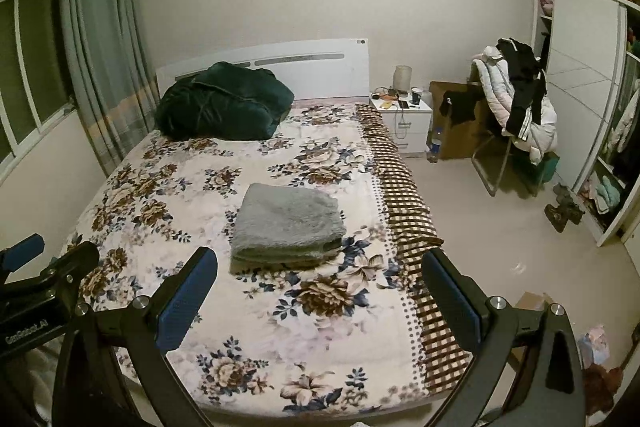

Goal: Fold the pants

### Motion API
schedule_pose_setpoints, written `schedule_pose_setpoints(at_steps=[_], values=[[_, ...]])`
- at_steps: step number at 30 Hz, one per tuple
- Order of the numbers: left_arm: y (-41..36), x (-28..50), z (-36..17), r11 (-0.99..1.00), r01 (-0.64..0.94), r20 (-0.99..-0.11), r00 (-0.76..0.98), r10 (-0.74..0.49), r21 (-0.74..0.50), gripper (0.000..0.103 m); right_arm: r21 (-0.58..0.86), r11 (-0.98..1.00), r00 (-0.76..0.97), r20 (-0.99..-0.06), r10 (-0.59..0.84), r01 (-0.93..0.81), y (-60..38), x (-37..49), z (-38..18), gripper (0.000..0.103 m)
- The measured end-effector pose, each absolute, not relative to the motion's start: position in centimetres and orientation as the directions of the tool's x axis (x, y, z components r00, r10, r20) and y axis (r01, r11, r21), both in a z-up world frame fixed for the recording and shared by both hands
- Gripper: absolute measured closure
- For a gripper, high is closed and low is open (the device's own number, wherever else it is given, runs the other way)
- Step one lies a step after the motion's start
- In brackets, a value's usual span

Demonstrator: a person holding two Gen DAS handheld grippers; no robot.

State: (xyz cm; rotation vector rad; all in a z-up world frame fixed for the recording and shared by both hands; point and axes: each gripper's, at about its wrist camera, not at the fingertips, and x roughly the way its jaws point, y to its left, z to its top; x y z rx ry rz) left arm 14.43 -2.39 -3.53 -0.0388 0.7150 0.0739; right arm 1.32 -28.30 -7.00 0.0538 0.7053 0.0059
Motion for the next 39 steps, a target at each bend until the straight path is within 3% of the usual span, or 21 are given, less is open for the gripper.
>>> schedule_pose_setpoints(at_steps=[39], values=[[-2.5, 13.9, -3.3, 0.995, -0.099, -0.657, 0.75, 0.072, -0.004, 0.0, 0.05, 0.999, 0.747, -0.663, 0.049, -0.021, -28.2, 3.1, -8.2, 0.0]])
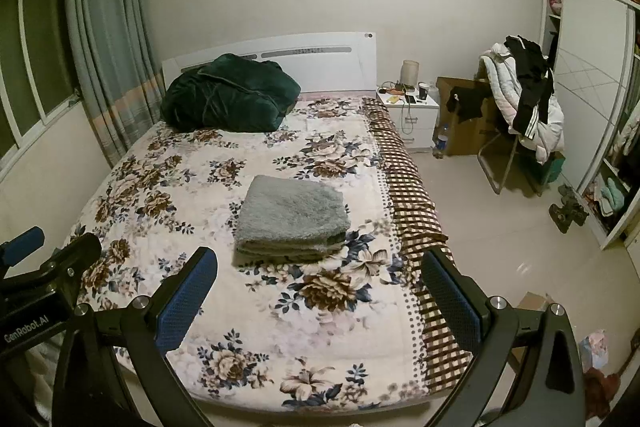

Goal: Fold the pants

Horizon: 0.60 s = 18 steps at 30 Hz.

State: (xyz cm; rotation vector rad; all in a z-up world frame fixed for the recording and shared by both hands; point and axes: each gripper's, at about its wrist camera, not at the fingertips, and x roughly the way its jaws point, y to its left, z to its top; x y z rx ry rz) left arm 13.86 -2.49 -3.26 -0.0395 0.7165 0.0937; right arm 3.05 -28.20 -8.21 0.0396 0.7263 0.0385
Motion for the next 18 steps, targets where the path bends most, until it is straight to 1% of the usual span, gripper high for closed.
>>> schedule_pose_setpoints(at_steps=[18], values=[[-2.66, 14.15, -3.04, 0.995, -0.104, -0.655, 0.752, 0.078, 0.0, 0.0, 0.048, 0.999, 0.749, -0.66, 0.049, -0.023, -28.33, 3.21, -8.21, 0.0]])
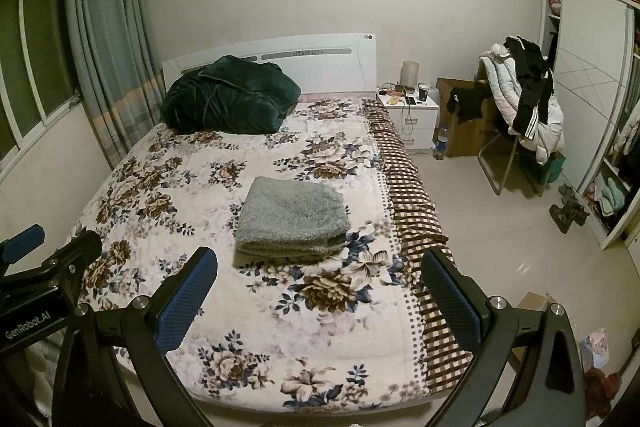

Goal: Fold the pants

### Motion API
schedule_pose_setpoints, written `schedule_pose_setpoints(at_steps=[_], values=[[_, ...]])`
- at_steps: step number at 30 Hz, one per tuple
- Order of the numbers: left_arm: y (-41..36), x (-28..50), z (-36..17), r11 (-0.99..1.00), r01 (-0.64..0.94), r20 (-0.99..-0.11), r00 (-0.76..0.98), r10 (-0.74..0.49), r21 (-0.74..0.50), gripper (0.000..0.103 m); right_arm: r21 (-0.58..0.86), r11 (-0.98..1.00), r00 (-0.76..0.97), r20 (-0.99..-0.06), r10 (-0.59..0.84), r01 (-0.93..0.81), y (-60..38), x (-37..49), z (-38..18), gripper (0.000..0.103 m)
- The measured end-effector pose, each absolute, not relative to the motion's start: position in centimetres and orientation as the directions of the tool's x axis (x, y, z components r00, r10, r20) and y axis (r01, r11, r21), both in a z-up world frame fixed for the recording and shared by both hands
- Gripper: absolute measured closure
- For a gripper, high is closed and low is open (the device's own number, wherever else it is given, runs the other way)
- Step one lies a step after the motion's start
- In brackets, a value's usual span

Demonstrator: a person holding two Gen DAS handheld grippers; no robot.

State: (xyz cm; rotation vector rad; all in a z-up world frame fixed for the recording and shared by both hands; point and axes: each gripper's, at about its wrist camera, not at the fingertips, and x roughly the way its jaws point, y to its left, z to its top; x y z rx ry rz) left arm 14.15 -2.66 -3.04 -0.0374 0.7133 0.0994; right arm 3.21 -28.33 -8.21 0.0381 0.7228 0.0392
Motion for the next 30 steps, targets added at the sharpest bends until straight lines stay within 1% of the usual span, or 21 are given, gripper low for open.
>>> schedule_pose_setpoints(at_steps=[30], values=[[-2.1, 14.3, -2.4, 0.993, -0.117, -0.652, 0.753, 0.09, 0.002, 0.0, 0.05, 0.999, 0.743, -0.668, 0.042, -0.012, -28.1, 3.2, -8.5, 0.0]])
